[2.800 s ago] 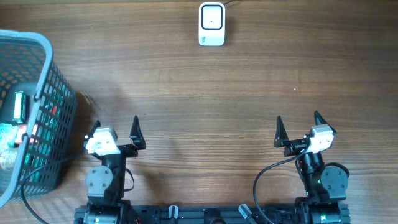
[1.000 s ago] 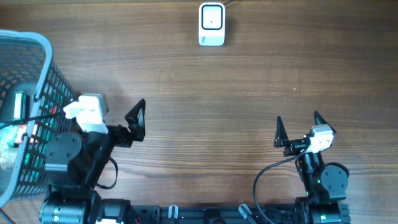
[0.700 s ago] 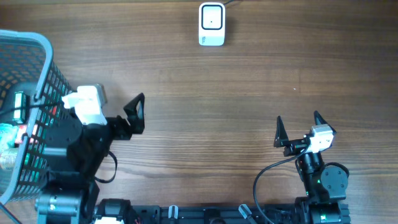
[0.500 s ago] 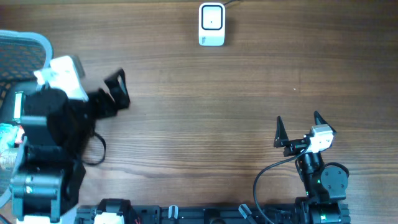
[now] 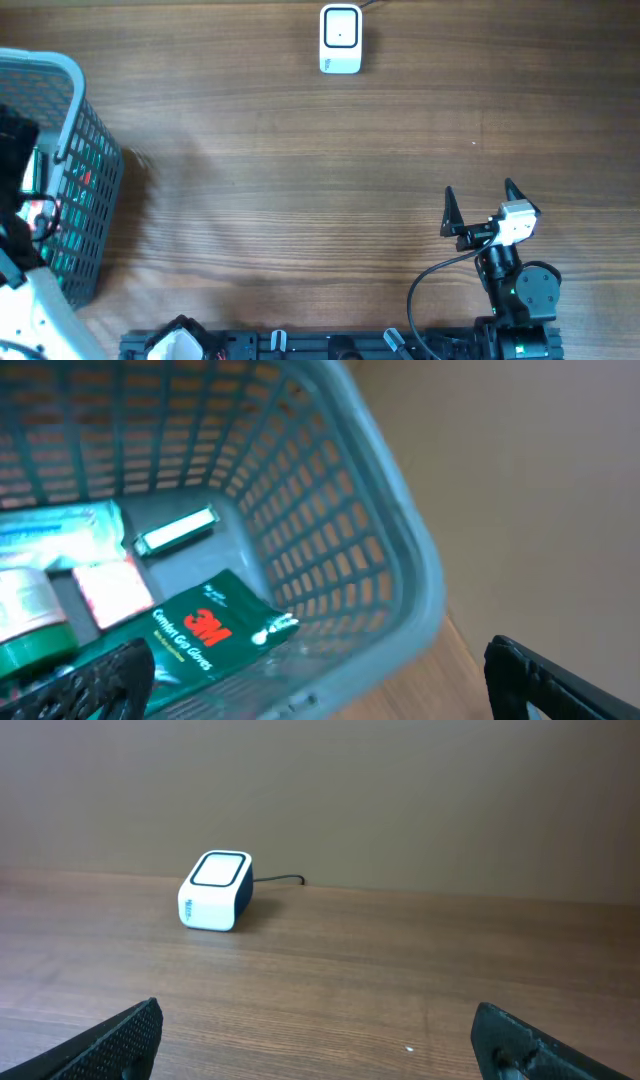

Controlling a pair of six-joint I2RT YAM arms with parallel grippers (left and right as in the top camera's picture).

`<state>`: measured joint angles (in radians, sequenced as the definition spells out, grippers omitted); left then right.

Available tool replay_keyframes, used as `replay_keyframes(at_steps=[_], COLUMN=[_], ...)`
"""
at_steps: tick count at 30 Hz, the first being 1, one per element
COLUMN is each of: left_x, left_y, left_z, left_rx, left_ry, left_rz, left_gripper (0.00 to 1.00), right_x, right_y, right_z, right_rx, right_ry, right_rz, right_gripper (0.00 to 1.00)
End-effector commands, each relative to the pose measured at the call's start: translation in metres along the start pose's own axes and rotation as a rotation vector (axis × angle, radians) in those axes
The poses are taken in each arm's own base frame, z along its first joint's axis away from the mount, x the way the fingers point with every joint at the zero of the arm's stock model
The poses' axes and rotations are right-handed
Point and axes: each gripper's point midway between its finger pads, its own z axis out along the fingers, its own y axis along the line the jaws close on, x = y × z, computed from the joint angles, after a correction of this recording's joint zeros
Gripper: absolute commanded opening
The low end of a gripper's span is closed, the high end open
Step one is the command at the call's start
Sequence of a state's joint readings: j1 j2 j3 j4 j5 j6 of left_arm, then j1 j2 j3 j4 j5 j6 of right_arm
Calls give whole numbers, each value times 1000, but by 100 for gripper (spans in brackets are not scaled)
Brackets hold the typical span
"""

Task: Scan the item barcode
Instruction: 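Swing the left gripper over and down into the grey basket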

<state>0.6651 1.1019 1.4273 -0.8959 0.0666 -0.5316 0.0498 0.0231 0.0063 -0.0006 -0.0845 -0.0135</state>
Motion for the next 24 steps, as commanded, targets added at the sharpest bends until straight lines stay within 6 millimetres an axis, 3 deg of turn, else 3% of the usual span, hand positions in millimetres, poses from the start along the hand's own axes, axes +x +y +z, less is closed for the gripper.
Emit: replay_keyframes(at_steps=[1,5,13,20,24], left_x=[1,1,-4,18,39], left_y=[11,38,73,98,114], left_z=[28,56,75,118,134], left_rx=[-3,-105,-223,-308,-370], left_ry=[90,118,117,229,315], left_rz=[-88,-115,-152,-168,-180], left_gripper=[100,100,100,100,100], right_x=[0,0,0,0,0], right_y=[-1,-1,-1,-1,-1], right_z=[0,0,0,0,0], right_rx=[7,7,7,7,7], right_ry=[-1,-1,-1,-1,-1], right_rz=[-12,-12,-12,-12,-12], right_gripper=[100,100,100,100,100])
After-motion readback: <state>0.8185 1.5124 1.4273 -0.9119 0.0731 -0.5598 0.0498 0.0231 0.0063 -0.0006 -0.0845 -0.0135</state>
